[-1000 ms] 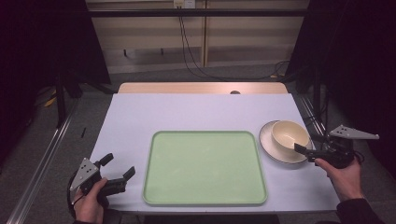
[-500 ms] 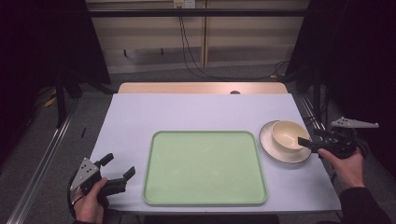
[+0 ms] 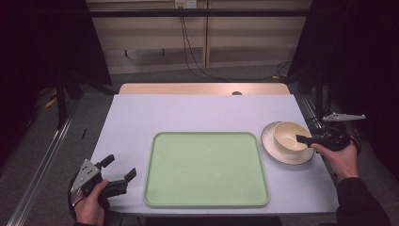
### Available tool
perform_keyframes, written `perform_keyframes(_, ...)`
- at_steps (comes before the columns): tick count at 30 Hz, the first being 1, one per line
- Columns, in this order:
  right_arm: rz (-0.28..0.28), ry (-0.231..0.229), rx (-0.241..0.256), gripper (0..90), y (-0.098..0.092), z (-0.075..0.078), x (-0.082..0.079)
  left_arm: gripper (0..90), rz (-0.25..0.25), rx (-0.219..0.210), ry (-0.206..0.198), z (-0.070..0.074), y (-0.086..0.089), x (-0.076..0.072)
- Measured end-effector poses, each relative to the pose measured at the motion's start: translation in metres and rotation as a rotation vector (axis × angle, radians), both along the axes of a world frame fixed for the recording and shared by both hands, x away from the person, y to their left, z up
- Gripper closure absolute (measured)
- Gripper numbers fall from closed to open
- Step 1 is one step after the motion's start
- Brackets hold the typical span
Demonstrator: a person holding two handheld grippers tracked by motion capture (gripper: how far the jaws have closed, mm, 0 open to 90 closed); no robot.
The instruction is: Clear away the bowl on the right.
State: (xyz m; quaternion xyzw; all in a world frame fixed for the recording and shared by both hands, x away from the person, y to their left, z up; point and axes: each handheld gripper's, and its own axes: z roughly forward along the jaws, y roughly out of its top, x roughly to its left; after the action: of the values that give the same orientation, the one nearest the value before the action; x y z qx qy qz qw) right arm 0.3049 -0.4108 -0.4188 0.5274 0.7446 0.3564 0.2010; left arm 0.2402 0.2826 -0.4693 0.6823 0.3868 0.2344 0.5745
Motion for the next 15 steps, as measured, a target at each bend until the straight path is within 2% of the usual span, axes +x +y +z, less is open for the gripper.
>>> perform_keyframes(5, -0.009, 0.042, -0.020, 27.3, 0.001, -0.004, 0.009, 0.0, 0.002, 0.003, -0.001, 0.000, 0.000, 0.000)
perform_keyframes(7, -0.008, 0.066, -0.046, 33.0, 0.001, -0.009, 0.014, 0.1, 0.000, 0.000, 0.000, 0.000, 0.000, 0.000)
perform_keyframes(8, -0.012, 0.071, -0.053, 33.1, 0.000, -0.011, 0.015, 0.1, 0.000, 0.000, 0.000, 0.000, 0.000, 0.000)
perform_keyframes(10, -0.020, 0.089, -0.035, 33.5, 0.000, -0.012, 0.016, 0.0, 0.002, 0.003, -0.001, 0.000, 0.000, 0.000)
perform_keyframes(11, -0.028, 0.121, -0.047, 34.8, 0.001, -0.016, 0.018, 0.0, -0.001, 0.010, -0.001, 0.000, 0.000, 0.000)
perform_keyframes(15, -0.018, 0.135, -0.028, 40.8, -0.002, -0.020, 0.020, 0.1, -0.001, 0.011, -0.002, 0.000, 0.000, 0.000)
